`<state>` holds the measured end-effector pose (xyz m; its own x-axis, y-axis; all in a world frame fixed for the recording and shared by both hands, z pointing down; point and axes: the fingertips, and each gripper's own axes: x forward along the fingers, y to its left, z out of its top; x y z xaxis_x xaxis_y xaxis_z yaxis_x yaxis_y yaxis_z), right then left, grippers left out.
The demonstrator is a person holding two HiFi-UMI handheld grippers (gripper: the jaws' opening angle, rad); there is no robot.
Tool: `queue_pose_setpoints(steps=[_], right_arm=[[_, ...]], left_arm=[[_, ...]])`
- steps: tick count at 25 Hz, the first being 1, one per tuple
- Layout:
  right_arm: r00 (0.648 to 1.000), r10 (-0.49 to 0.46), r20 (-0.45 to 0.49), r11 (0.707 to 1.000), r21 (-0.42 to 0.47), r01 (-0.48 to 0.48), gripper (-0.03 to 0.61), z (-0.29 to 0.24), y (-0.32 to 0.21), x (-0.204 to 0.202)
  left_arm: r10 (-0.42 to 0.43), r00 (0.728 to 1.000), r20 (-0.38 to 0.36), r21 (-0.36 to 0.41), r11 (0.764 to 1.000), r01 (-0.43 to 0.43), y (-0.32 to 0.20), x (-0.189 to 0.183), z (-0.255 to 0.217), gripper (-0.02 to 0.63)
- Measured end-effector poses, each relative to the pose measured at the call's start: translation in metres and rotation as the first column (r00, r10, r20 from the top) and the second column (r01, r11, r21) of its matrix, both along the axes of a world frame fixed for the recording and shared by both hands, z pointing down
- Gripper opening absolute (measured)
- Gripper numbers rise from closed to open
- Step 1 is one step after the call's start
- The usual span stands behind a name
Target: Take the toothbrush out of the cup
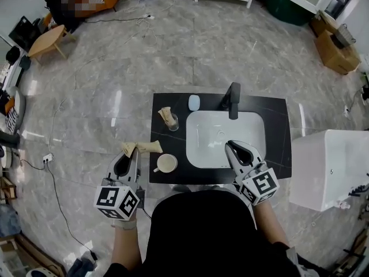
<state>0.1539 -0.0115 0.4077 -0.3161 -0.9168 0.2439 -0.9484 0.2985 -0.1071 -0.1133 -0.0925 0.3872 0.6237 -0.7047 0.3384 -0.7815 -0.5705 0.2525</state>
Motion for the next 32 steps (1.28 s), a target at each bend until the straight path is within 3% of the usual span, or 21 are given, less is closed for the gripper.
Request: queue_pose_setpoints(steps=[6,15,26,32], right_arm=[[0.997,-0.069,0.021,0.997,-0.038,0.07,0.046,0.012,-0.027,-0.024],[0.988,-0.151,-0.02,0.985,-0.089,0.149,0.046,0.04,-0.067,-0.077],[0.986,-0.138,-0.093,0.983,-0.136,0.124,0.054,0.075,-0.119,-0.121],[0.986,-0.122,-0.111,0.977,-0.19,0.099,0.118,0.101,-0.142,-0.13]], left_arm=[[-0.1,0.995,-0.017,-0.013,0.995,0.1,0.009,-0.039,0.003,0.049],[-0.196,0.98,-0.026,-0.038,0.98,0.195,0.025,-0.097,0.013,0.049],[-0.225,0.974,-0.022,-0.077,0.972,0.222,0.015,-0.158,0.033,0.049],[-0.227,0.974,-0.012,-0.116,0.968,0.224,0.006,-0.176,0.049,0.049]])
